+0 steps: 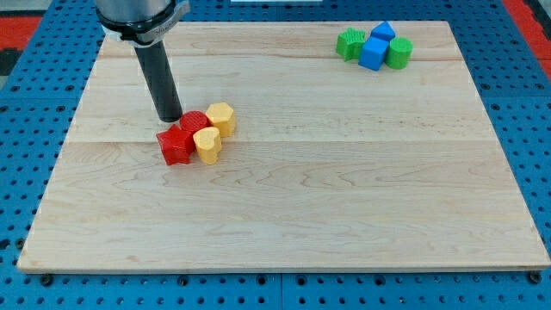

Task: Move your arm on top of the hexagon

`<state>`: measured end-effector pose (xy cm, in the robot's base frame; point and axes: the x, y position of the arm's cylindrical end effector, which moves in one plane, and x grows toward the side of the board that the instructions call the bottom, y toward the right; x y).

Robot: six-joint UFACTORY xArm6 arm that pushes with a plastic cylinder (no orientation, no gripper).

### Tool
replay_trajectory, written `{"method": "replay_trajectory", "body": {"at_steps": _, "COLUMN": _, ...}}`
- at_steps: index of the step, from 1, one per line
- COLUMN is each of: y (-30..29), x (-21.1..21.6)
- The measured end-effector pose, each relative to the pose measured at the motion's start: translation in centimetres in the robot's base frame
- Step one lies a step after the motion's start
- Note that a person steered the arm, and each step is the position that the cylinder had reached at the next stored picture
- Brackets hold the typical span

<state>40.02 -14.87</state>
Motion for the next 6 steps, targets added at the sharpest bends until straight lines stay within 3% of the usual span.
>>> {"method": "replay_trajectory", "body": {"at_steps": 5, "y": -0.3, "x": 0.0}}
{"method": "replay_trajectory", "body": {"at_steps": 6, "y": 3.3, "x": -2.3}}
